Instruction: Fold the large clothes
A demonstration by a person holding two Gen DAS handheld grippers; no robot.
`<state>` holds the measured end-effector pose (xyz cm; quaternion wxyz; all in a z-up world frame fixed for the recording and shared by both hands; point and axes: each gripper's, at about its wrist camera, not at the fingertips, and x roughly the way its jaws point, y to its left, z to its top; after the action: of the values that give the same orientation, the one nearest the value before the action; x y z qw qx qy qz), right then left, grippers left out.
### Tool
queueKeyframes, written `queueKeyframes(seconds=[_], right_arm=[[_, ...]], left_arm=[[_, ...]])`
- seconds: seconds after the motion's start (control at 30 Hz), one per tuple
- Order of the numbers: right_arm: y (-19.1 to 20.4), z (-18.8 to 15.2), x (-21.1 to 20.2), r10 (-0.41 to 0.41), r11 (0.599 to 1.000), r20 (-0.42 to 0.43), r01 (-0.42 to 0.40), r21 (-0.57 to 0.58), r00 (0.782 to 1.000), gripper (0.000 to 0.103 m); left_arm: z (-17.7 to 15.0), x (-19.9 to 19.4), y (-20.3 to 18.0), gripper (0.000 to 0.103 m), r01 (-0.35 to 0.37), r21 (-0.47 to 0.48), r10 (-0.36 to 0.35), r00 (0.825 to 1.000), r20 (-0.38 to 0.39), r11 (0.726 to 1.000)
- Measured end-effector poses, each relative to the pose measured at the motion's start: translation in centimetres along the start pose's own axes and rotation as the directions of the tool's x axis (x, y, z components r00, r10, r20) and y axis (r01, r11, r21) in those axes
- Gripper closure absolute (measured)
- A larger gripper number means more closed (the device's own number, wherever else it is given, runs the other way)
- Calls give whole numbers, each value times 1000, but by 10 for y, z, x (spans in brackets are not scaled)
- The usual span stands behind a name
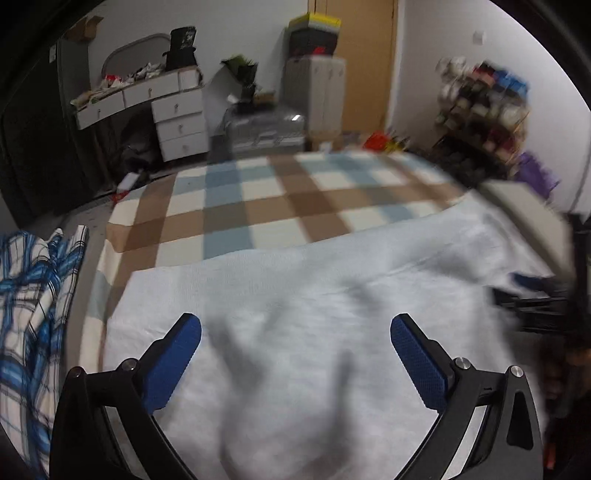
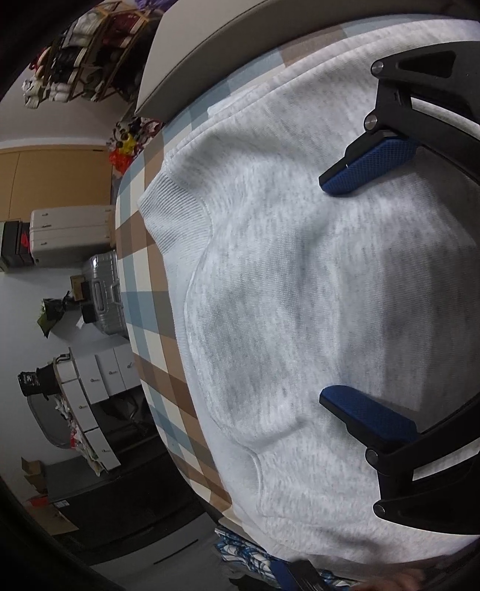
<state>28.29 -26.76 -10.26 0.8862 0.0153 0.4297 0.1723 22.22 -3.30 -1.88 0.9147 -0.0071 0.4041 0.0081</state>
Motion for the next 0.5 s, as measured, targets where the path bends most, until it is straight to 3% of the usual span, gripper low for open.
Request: queueKeyframes(seconds=[0.03,0.1,0.13,0.17,0.3,0.4,0.5], right_arm=[[-1,0,0,4,1000,2,-4,0,1000,0],[-2,0,-1,13,1000,6,-13,3,1000,0],[-2,-1,-2,15,1000,9,-15,3,1000,0],[-2,-1,-3,15,1000,10,-15,3,1000,0],[-2,0,-2,16,1000,11,-16,3,1000,0],[-1,0,-2,11,1000,11,-11,1,1000,0],[9,11,-5,-57,998,-32,56,-21,998,0]], left_arm=[[-2,23,2,3,-51,-7,51,997,-59,999],[-15,55,16,1,26,-104,-41,988,-146,994],[-14,53,26,1,73,-165,-95,987,-130,984],[-14,51,29,1,84,-182,-106,988,-115,980],[-15,54,19,1,47,-152,-68,989,-134,987],[-16,54,20,1,59,-163,-80,988,-130,985],[-16,54,23,1,60,-164,-82,988,-129,985]])
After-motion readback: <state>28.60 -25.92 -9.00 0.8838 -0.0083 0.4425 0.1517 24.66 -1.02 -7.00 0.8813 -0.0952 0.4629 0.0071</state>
